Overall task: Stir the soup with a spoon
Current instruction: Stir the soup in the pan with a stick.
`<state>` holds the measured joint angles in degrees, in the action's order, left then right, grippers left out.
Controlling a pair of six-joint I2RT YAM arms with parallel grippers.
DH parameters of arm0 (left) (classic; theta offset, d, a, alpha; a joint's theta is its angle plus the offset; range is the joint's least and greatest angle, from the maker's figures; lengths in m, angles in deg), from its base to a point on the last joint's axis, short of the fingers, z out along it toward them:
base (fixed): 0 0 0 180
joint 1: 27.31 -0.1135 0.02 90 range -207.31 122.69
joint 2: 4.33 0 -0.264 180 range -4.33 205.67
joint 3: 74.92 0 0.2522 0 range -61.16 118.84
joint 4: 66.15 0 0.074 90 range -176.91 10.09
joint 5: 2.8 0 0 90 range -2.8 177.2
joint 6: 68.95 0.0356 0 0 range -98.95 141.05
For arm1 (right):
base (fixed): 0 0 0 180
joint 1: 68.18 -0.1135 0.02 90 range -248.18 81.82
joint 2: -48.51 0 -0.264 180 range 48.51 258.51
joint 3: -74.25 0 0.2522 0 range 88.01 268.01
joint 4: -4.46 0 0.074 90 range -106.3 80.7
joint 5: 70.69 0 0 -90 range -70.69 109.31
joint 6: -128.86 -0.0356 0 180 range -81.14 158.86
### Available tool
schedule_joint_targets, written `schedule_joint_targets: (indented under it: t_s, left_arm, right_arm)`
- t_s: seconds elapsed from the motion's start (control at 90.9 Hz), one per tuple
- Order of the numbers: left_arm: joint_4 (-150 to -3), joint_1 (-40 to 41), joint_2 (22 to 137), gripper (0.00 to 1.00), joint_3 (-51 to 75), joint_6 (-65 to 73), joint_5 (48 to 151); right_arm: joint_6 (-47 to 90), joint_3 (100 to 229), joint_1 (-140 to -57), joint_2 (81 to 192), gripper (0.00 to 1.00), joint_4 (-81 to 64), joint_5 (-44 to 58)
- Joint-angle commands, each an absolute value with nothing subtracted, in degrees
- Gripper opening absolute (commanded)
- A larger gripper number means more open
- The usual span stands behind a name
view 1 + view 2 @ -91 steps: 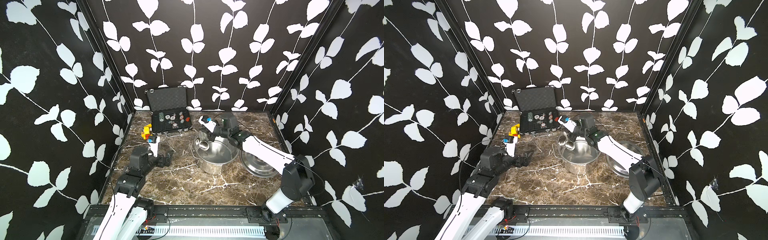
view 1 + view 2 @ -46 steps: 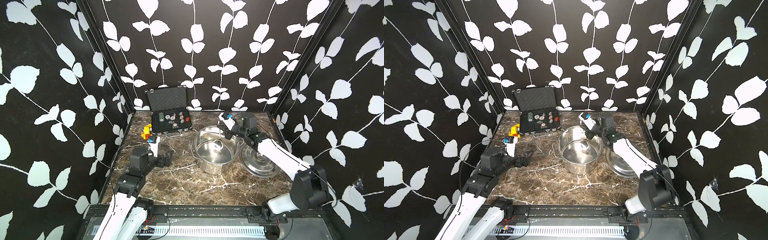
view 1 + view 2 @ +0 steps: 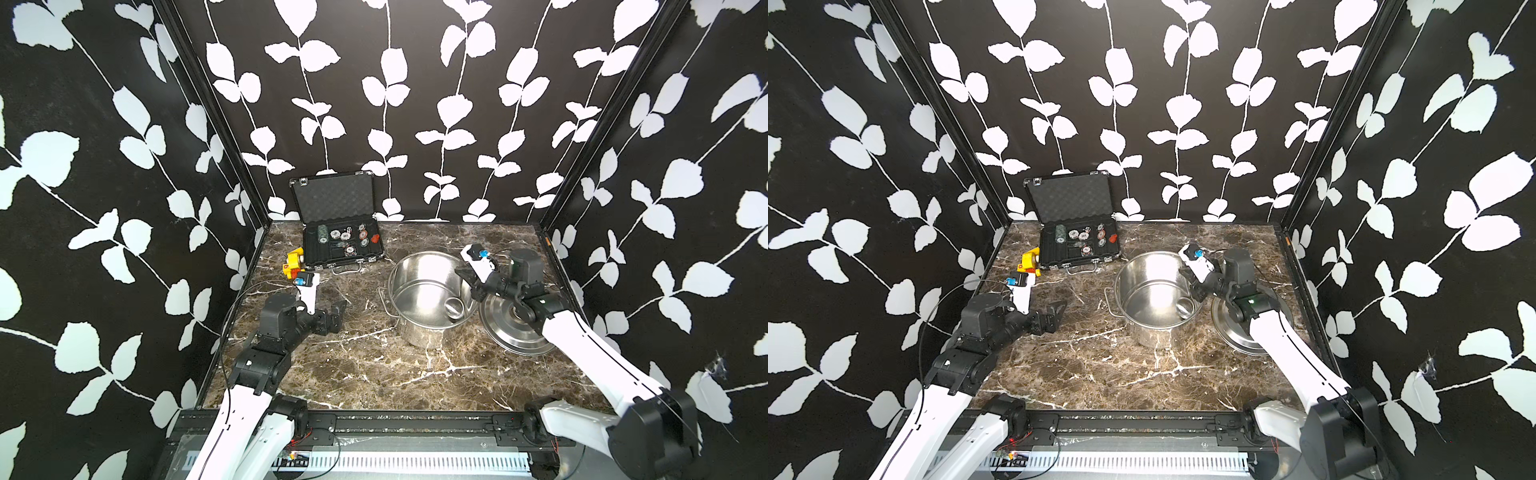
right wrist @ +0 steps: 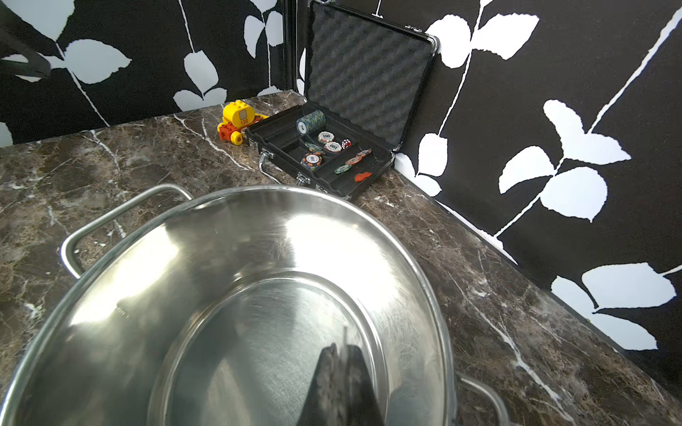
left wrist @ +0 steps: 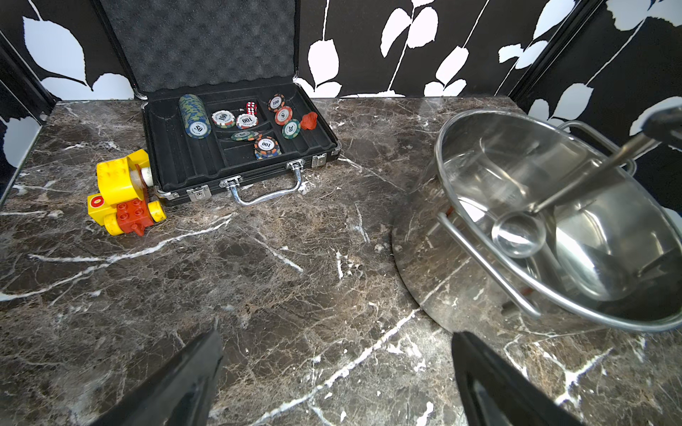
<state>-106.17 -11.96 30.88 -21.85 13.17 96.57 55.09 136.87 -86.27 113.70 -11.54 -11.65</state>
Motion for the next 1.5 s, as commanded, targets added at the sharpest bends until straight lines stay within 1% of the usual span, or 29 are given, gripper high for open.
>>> schedule_joint_targets:
  t_s: [0.0,0.187,0.341,0.506,0.605,0.682,0.891,1.122,1.265,1.485]
  left_arm:
    - [-105.32,-11.84,30.90,0.99,-22.27,13.83,96.17]
    - [-105.40,-11.83,30.86,0.99,-22.31,13.84,96.01]
    - [-105.40,-11.84,31.15,0.99,-22.31,13.75,96.08]
    - [-105.40,-11.80,31.19,0.99,-22.31,13.75,96.17]
    - [-105.48,-11.84,31.17,0.99,-22.30,13.75,96.04]
    - [-105.49,-11.85,31.10,0.99,-22.31,13.83,95.99]
    - [-105.48,-11.84,30.99,0.99,-22.25,13.79,96.33]
    - [-105.65,-11.84,30.66,0.99,-22.24,13.75,96.41]
    - [-105.70,-11.84,30.10,0.99,-22.47,13.65,96.12]
    - [-105.57,-11.84,30.56,0.99,-22.33,13.75,96.16]
  right_arm:
    - [52.40,135.37,-86.40,110.16,0.00,-11.68,-14.88]
    - [50.90,133.46,-91.34,105.59,0.00,-13.27,-13.84]
    - [51.63,135.34,-99.58,106.70,0.00,-12.51,-9.68]
    - [54.16,139.23,-107.45,112.93,0.00,-8.79,-2.86]
    - [56.62,143.65,-111.06,119.01,0.00,-8.25,-1.59]
    - [57.06,146.46,-112.41,123.54,0.00,-6.59,-2.75]
    - [57.85,154.15,-111.96,134.20,0.00,-3.29,-4.09]
    - [57.18,161.41,-107.03,143.13,0.00,-1.61,-9.56]
    - [56.21,162.56,-102.85,144.13,0.00,-1.65,-12.31]
    - [54.69,159.78,-95.77,141.31,0.00,-2.30,-14.54]
